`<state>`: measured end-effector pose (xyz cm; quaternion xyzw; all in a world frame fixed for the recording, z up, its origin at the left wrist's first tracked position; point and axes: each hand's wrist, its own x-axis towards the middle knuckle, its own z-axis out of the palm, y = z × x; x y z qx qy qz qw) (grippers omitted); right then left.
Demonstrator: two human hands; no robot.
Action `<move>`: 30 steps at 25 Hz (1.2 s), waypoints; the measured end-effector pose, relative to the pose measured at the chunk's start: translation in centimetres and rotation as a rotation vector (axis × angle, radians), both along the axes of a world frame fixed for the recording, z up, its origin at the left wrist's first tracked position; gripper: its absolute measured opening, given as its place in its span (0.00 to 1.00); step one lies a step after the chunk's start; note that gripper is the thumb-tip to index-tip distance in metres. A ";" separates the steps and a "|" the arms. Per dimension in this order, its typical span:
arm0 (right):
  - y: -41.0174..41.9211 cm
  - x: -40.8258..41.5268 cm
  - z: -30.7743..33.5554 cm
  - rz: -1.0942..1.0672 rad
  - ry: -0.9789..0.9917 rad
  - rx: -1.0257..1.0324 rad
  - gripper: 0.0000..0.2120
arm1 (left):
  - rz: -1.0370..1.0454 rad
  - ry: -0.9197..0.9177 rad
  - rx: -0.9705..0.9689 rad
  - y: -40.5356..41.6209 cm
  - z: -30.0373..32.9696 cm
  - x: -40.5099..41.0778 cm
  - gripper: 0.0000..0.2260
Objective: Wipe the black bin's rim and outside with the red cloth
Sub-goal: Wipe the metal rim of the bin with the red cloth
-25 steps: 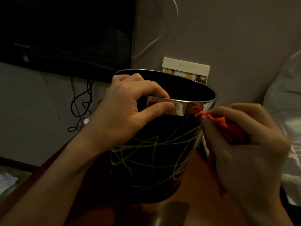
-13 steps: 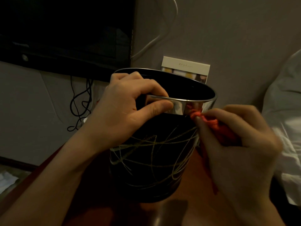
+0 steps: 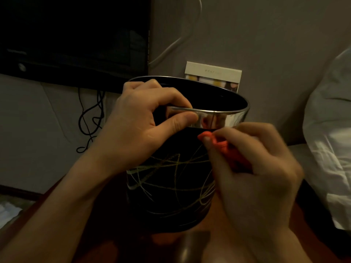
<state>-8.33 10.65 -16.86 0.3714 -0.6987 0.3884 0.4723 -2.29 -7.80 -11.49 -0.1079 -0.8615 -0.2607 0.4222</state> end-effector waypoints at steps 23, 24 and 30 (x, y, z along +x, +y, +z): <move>-0.1 0.1 -0.6 -0.004 0.010 0.048 0.11 | 0.002 -0.021 0.017 -0.2 -0.1 0.1 0.05; 0.0 0.1 -0.5 -0.003 0.015 0.042 0.11 | 0.003 -0.024 0.017 -0.2 -0.1 0.0 0.05; -0.1 0.1 -0.5 0.008 0.017 0.037 0.11 | 0.001 -0.012 0.020 -0.4 -0.1 0.0 0.05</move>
